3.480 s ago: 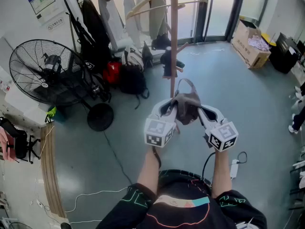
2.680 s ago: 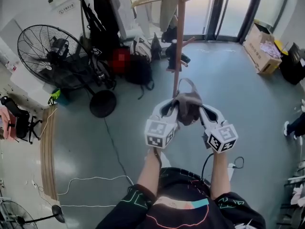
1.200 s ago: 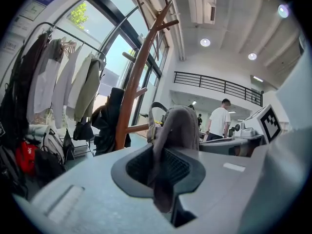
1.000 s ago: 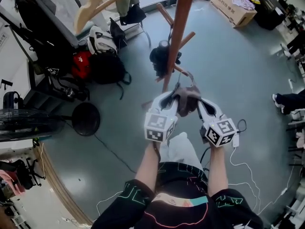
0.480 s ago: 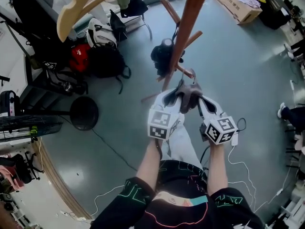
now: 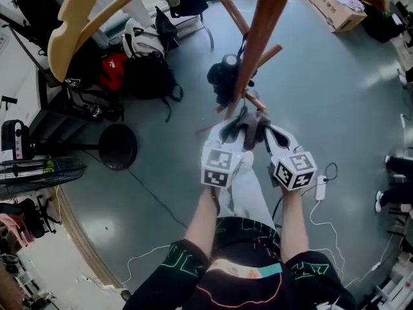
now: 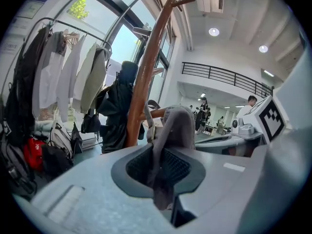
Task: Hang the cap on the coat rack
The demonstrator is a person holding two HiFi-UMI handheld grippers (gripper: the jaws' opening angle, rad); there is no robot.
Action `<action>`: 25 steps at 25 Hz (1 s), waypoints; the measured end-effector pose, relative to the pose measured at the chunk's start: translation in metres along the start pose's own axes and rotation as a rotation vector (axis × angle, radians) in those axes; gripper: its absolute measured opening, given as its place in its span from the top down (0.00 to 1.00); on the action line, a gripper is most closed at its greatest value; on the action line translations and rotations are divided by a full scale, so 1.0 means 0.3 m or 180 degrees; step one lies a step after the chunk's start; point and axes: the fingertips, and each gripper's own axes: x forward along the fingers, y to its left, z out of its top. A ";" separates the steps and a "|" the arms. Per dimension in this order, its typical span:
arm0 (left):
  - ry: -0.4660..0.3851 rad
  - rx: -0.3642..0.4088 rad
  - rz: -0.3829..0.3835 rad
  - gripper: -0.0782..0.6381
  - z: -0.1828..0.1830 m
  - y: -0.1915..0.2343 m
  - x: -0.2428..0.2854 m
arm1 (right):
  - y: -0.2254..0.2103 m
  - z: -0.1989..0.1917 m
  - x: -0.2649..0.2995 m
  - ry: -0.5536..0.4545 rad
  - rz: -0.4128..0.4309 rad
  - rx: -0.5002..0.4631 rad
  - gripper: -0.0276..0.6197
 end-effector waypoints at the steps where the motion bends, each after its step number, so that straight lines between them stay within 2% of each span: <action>1: -0.0006 -0.0023 0.0038 0.83 0.004 0.013 0.002 | 0.001 0.000 0.014 0.0018 0.0021 -0.0010 0.94; 7: 0.0129 -0.0084 0.0245 0.83 -0.049 0.088 0.014 | 0.011 -0.021 0.088 0.0163 0.0064 -0.0055 0.94; 12: 0.0219 -0.0152 0.0311 0.82 -0.094 0.114 0.020 | 0.006 -0.073 0.124 0.0320 -0.0034 -0.0103 0.94; 16: 0.0298 -0.0005 0.0343 0.79 -0.111 0.129 0.011 | 0.002 -0.094 0.127 0.0431 -0.0172 -0.0197 0.92; 19: 0.0358 0.0086 0.0327 0.75 -0.117 0.128 -0.005 | 0.000 -0.083 0.112 0.0375 -0.0225 -0.0142 0.79; 25: 0.0435 0.0262 0.0349 0.72 -0.107 0.120 -0.062 | 0.028 -0.031 0.058 0.0172 -0.0237 -0.0121 0.79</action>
